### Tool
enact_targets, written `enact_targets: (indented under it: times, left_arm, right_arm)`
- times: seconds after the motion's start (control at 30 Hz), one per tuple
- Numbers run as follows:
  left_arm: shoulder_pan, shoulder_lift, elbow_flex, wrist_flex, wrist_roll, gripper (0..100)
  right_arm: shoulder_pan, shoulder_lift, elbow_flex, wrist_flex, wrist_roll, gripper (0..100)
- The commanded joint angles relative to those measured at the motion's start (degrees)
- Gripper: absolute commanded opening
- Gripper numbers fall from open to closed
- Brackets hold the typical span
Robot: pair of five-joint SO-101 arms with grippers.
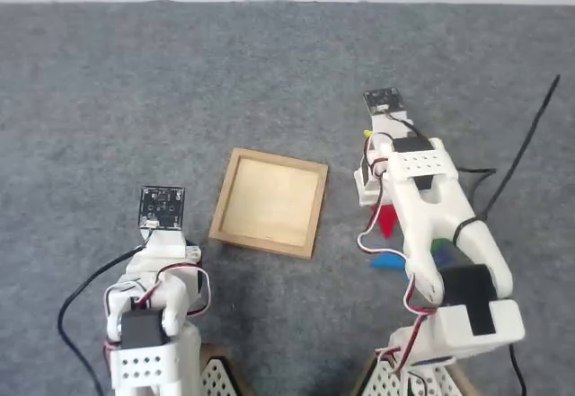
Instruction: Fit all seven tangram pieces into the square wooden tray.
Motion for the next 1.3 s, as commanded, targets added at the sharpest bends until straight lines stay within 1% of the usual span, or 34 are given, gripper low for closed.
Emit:
enact_targets:
  times: [0.0,0.2,0.33,0.43,0.57,0.7,0.83,1.0,1.1,1.13,1.27]
  left_arm:
    - [-0.3,-1.1,-0.7,0.3,1.0,2]
    - [-0.3,-1.1,-0.7,0.3,1.0,2]
    - [-0.3,-1.1,-0.7,0.3,1.0,2]
    - [-0.3,-1.1,-0.7,0.3,1.0,2]
    - [-0.3,-1.1,-0.7,0.3,1.0,2]
    - [-0.3,-1.1,-0.7,0.3,1.0,2]
    - [-0.3,-1.1,-0.7,0.3,1.0,2]
    - [-0.3,-1.1,-0.7,0.3,1.0,2]
    - [-0.3,-1.1,-0.7,0.3,1.0,2]
    - [-0.3,-1.1,-0.7,0.3,1.0,2]
    - [-0.3,-1.1,-0.7,0.3,1.0,2]
  right_arm:
    - [0.0,-1.1,-2.4,-0.2,4.5,34.6]
    - [0.0,9.6,-8.6,0.0,9.8,34.6]
    - [0.0,15.0,-10.8,0.9,10.3,34.6]
    - [0.0,15.0,-11.4,3.6,10.3,34.2]
    - [-0.1,15.2,-11.5,3.6,10.6,27.7]
    - [-1.3,15.2,-11.4,5.2,10.7,24.3]
    - [-2.1,14.8,-9.7,7.0,9.9,22.1]
    - [-1.7,14.3,-9.0,6.0,5.6,23.2]
    - [-2.2,11.2,-6.6,4.4,3.5,23.6]
    - [-2.2,9.3,-4.9,3.2,2.9,24.0]
    - [-1.2,-0.8,2.2,0.4,-0.6,31.1]
